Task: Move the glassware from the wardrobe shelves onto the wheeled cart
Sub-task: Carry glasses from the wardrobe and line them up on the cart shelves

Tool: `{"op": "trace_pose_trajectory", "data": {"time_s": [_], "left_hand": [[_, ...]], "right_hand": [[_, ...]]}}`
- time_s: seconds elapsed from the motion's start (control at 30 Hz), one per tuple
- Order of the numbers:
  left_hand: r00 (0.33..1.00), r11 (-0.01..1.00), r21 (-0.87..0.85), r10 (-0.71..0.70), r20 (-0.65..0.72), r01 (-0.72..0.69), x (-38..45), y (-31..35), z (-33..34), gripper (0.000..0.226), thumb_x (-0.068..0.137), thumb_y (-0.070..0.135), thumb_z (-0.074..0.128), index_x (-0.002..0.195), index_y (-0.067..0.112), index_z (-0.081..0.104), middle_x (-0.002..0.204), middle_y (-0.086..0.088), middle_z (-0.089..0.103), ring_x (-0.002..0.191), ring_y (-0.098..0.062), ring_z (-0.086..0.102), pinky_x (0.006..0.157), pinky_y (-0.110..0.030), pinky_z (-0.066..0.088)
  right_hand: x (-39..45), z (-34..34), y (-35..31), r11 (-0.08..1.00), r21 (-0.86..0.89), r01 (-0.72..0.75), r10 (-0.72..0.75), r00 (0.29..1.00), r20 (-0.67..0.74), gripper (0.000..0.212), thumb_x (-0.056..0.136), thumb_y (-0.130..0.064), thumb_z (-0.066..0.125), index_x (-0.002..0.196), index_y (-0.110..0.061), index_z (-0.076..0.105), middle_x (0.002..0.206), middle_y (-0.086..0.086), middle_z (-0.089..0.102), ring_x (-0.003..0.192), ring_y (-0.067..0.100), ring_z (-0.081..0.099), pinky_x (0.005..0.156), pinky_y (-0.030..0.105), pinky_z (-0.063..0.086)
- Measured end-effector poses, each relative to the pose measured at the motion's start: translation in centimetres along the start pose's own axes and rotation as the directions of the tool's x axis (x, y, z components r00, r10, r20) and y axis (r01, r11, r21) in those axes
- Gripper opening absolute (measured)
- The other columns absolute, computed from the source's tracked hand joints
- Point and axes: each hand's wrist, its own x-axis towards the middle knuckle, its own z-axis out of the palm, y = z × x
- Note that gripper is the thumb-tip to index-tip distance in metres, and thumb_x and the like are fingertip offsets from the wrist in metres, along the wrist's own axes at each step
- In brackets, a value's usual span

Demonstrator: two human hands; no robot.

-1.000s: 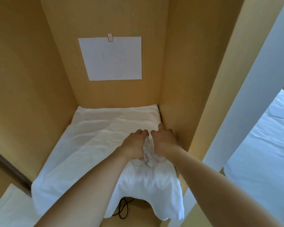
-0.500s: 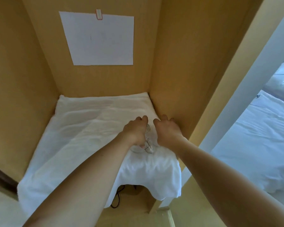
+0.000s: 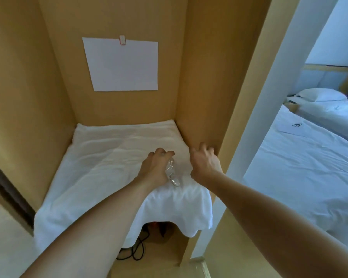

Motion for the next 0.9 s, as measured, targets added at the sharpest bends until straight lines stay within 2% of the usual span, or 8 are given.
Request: {"op": "trace_pose_trajectory", "data": {"time_s": [0.13,0.3,0.5,0.6,0.73,0.8,0.9], "left_hand": [[0.999,0.997,0.068,-0.020,-0.027,0.022,-2.9,2.0,-0.7,0.078,0.068,0.015,0.081,0.137,0.032,0.049,0.134,0.001,0.046,0.107,-0.026,0.053,0.072,-0.029,0.041],[0.999,0.997,0.048,-0.053,-0.008,0.053,-6.7,5.0,-1.8,0.081,0.061,0.014,0.085,0.132,0.032,0.050,0.132,0.006,0.044,0.109,-0.023,0.052,0.084,-0.034,0.051],[0.996,0.997,0.009,-0.079,-0.044,0.080,-10.7,10.3,-1.7,0.084,0.053,0.024,0.090,0.128,0.032,0.053,0.129,0.011,0.046,0.103,-0.018,0.051,0.081,-0.030,0.050],[0.996,0.998,-0.015,-0.064,-0.061,0.063,-11.8,13.9,-1.0,0.084,0.051,0.029,0.091,0.126,0.032,0.053,0.124,0.011,0.047,0.102,-0.018,0.054,0.079,-0.029,0.048],[0.996,0.997,-0.077,-0.025,-0.081,0.019,-12.1,19.6,0.3,0.082,0.054,0.039,0.091,0.125,0.035,0.052,0.121,0.013,0.046,0.103,-0.016,0.054,0.082,-0.029,0.047],[0.994,0.994,-0.113,-0.004,-0.111,-0.009,-11.9,22.8,1.0,0.080,0.053,0.043,0.089,0.123,0.035,0.052,0.118,0.012,0.047,0.099,-0.016,0.056,0.079,-0.027,0.046],[0.986,0.982,-0.189,-0.002,-0.164,-0.029,-11.0,27.9,2.3,0.082,0.052,0.047,0.091,0.123,0.032,0.052,0.118,0.010,0.049,0.094,-0.013,0.053,0.076,-0.025,0.040]], "right_hand": [[-2.2,-1.8,1.4,0.999,0.045,0.020,-0.018,0.999,-0.044,0.039,0.076,-0.003,0.068,0.108,-0.017,0.051,0.109,0.009,0.040,0.100,0.032,0.046,0.063,0.033,0.039],[-5.8,-3.6,3.7,0.995,0.083,0.046,-0.043,0.998,-0.035,0.050,0.070,-0.013,0.080,0.109,-0.018,0.049,0.109,0.007,0.040,0.102,0.032,0.048,0.064,0.035,0.041],[-10.8,-4.6,9.0,0.989,0.144,0.018,-0.018,1.000,0.005,0.064,0.069,-0.020,0.085,0.123,-0.019,0.049,0.114,0.008,0.045,0.104,0.031,0.049,0.064,0.034,0.041],[-13.5,-5.1,12.5,0.985,0.161,-0.064,0.063,0.998,0.011,0.065,0.064,-0.026,0.088,0.116,-0.018,0.049,0.113,0.007,0.048,0.092,0.029,0.049,0.065,0.034,0.040],[-17.5,-5.6,18.0,0.939,0.268,-0.216,0.232,0.972,-0.028,0.066,0.062,-0.042,0.086,0.110,-0.021,0.046,0.093,0.000,0.043,0.095,0.031,0.061,0.068,0.034,0.039],[-19.6,-6.0,21.0,0.891,0.344,-0.296,0.339,0.938,-0.070,0.059,0.067,-0.050,0.079,0.102,-0.022,0.041,0.091,-0.001,0.040,0.097,0.033,0.062,0.070,0.034,0.038],[-22.8,-7.2,25.5,0.797,0.422,-0.433,0.514,0.852,-0.096,0.067,0.067,-0.064,0.074,0.103,-0.020,0.039,0.098,0.005,0.048,0.102,0.035,0.059,0.075,0.037,0.041]]}}
